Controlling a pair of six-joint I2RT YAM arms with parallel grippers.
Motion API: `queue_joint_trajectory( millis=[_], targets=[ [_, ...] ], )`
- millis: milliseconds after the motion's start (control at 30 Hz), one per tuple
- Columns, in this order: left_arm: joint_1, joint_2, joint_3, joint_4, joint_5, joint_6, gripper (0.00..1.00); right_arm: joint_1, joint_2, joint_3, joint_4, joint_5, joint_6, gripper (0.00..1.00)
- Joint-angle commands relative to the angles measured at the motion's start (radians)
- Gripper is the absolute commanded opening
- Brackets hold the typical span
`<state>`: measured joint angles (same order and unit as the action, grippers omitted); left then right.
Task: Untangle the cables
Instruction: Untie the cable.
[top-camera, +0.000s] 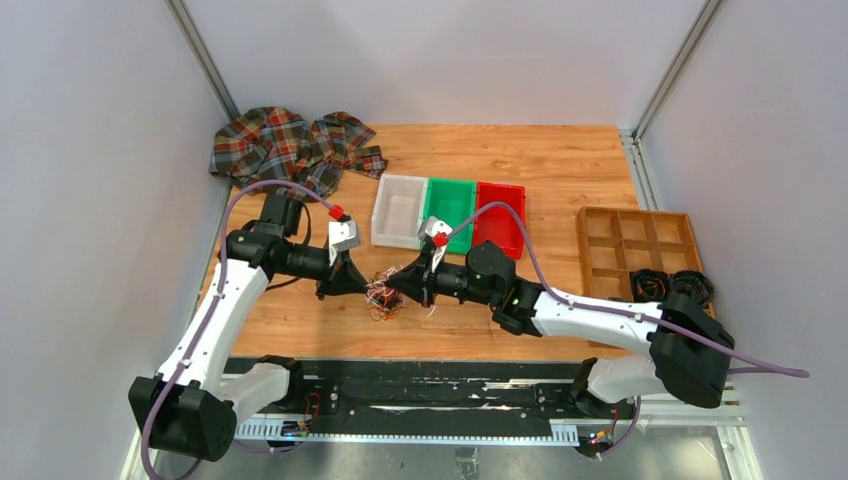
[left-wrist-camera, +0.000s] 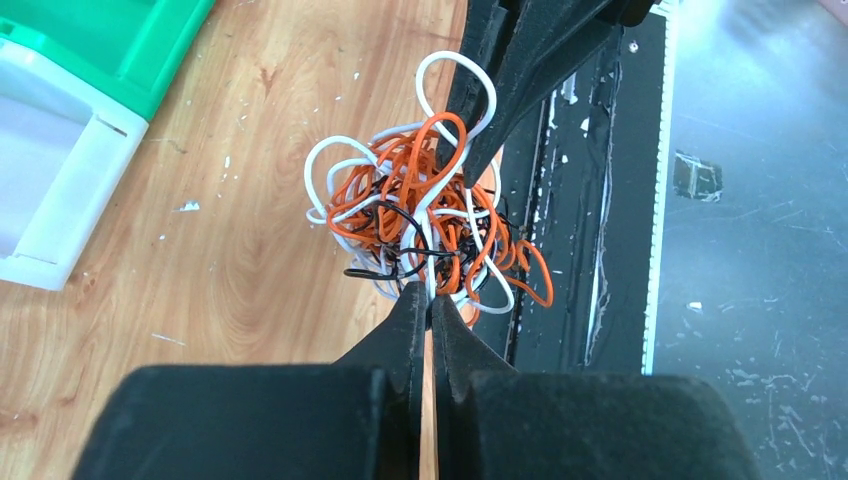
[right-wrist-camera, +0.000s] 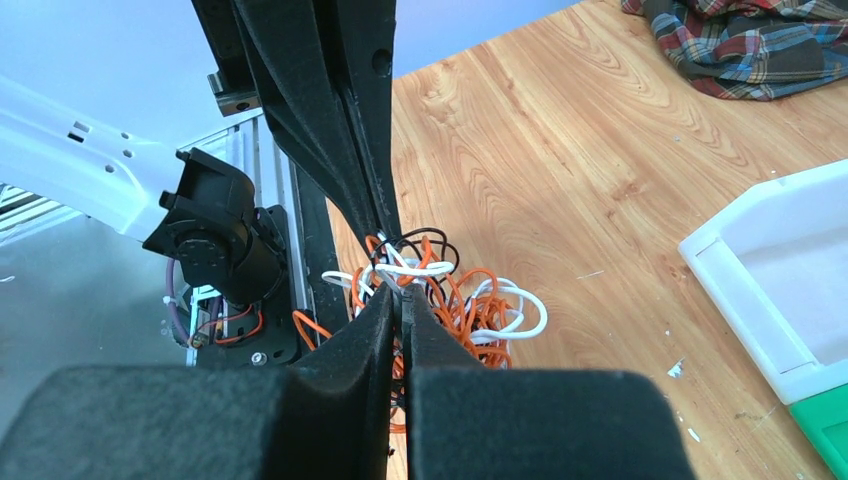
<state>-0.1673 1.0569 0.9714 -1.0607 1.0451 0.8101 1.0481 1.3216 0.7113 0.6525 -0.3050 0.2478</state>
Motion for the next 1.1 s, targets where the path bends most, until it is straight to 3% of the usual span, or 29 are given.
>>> queue_joint_trajectory(
  millis=[0,433,700,767,1067],
  targets=[
    [-0.005,-0.025,0.051,-0.030,0.023,-0.011,0.01,-0.005,-0.039,-0.007,0.020,0.015,0.005,0.01],
    [-0.005,-0.064,0.111,-0.031,-0.089,-0.103,0.01,-0.030,-0.128,-0.109,-0.088,0.138,-0.035,0.03],
    [-0.006,-0.026,0.191,-0.033,-0.109,-0.280,0.01,-0.028,-0.155,-0.077,-0.158,0.174,-0.087,0.57],
    [-0.006,-0.029,0.206,-0.033,-0.113,-0.316,0.01,-0.027,-0.168,-0.055,-0.161,0.186,-0.108,0.66],
    [-0.006,-0.044,0.297,-0.032,-0.088,-0.398,0.01,0.036,-0.009,0.098,-0.026,0.090,-0.148,0.72]
  ],
)
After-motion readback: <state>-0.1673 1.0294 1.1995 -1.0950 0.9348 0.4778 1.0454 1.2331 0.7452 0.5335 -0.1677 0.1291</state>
